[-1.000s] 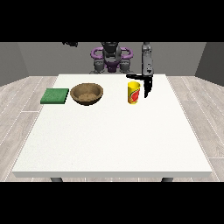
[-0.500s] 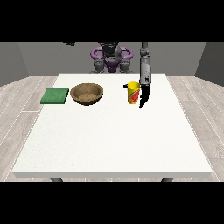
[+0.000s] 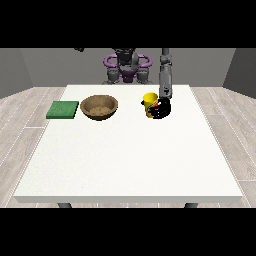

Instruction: Pick the cup and pour the ball into the bowl, then pick the bowl and place it on the pad

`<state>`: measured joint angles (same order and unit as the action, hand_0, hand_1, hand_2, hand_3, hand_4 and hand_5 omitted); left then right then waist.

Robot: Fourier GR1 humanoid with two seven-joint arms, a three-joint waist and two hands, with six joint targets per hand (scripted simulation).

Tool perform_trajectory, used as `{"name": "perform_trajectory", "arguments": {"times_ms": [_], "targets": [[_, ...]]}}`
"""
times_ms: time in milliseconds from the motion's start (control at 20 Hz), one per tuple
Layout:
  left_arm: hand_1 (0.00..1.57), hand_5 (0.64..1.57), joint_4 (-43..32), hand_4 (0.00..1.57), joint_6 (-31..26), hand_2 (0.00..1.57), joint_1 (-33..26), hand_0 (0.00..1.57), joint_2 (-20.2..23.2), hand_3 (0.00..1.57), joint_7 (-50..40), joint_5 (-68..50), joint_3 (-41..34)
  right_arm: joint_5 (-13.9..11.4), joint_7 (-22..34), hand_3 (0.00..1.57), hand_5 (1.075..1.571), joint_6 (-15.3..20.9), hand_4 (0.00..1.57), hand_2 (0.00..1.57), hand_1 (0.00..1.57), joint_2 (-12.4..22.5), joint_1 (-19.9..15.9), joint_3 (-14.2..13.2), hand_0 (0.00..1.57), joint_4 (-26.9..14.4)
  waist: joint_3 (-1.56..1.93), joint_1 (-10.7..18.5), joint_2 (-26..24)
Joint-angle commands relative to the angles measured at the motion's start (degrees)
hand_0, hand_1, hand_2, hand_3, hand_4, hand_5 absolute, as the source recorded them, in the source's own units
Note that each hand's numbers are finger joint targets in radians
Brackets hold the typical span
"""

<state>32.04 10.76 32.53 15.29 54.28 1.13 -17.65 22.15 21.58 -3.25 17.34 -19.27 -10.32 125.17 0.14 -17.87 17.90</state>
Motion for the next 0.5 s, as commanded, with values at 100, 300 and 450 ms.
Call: {"name": "perform_trajectory", "arguments": {"times_ms": [100,300,450], "targets": [[1.34,1.500,1.2,1.10,10.8,1.57,3.2,1.34,-4.7,1.57,-6.6,7.4,6.7,1.4,-3.4,0.00,1.558,-3.7,0.15,0.00,0.00,0.0,2.4,-2.1,0.00,-8.1,-0.07,2.3,-6.2],[1.37,1.506,0.9,1.11,14.7,1.57,4.2,1.37,-3.7,1.57,-14.0,13.3,11.2,2.1,-0.1,0.00,1.560,-2.0,0.23,0.00,0.00,1.6,1.7,-4.9,0.00,-12.4,-0.07,5.5,-12.1],[1.39,1.526,0.0,1.10,21.2,1.57,10.9,1.39,-2.7,1.57,-20.6,18.1,13.5,0.9,-4.2,0.00,1.560,-3.8,0.24,0.00,0.00,-0.6,2.0,-2.0,0.00,-12.3,-0.03,2.7,-9.4]]}}
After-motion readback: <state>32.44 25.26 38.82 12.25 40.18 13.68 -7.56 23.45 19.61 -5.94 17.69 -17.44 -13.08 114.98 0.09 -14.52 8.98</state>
